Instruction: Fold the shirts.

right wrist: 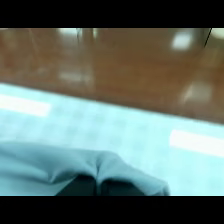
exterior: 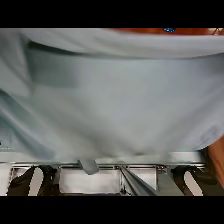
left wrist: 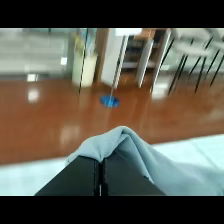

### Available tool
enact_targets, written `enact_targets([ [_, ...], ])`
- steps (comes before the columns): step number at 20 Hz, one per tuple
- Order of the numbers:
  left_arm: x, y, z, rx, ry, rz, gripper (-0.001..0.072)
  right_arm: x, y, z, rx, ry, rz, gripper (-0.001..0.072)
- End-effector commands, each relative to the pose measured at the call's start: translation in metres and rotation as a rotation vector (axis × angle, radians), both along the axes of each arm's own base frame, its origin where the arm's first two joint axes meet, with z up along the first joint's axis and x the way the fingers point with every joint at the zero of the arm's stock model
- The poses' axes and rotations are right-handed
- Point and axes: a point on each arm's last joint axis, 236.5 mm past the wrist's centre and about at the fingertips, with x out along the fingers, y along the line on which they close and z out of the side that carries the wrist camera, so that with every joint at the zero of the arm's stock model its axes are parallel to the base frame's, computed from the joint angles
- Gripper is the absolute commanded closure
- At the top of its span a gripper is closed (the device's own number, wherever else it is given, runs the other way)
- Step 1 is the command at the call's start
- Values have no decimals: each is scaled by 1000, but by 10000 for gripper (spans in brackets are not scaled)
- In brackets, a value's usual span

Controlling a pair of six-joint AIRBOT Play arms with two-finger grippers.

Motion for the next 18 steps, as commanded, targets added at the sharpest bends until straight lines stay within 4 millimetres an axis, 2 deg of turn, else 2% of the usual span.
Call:
enact_targets([
  [1,41,28,-100,-107,289,18,691,29,6,-77,78,197,36,683],
  [3,75,38,-174,-138,415,-17,690,57,24,-119,156,278,122,683],
  [5,106,31,-253,-201,563,-54,690,93,30,-162,223,355,158,683],
  [7,144,28,-309,-227,641,-37,691,137,18,-206,269,436,108,683],
  [8,166,31,-325,-236,652,-8,691,164,11,-226,300,456,73,683],
  [11,235,35,-353,-243,680,20,691,235,-2,-279,386,516,7,683],
  [14,282,19,-368,-249,722,-35,687,298,2,-317,573,593,-37,681],
  [15,292,17,-369,-290,743,-25,616,312,3,-323,640,608,-46,598],
  [16,300,16,-370,-333,767,-15,370,324,6,-326,715,619,-54,392],
  [17,301,16,-370,-355,793,-24,206,333,1,-323,764,608,-61,299],
  [18,298,20,-366,-348,811,-47,203,338,-11,-318,771,586,-75,299],
])
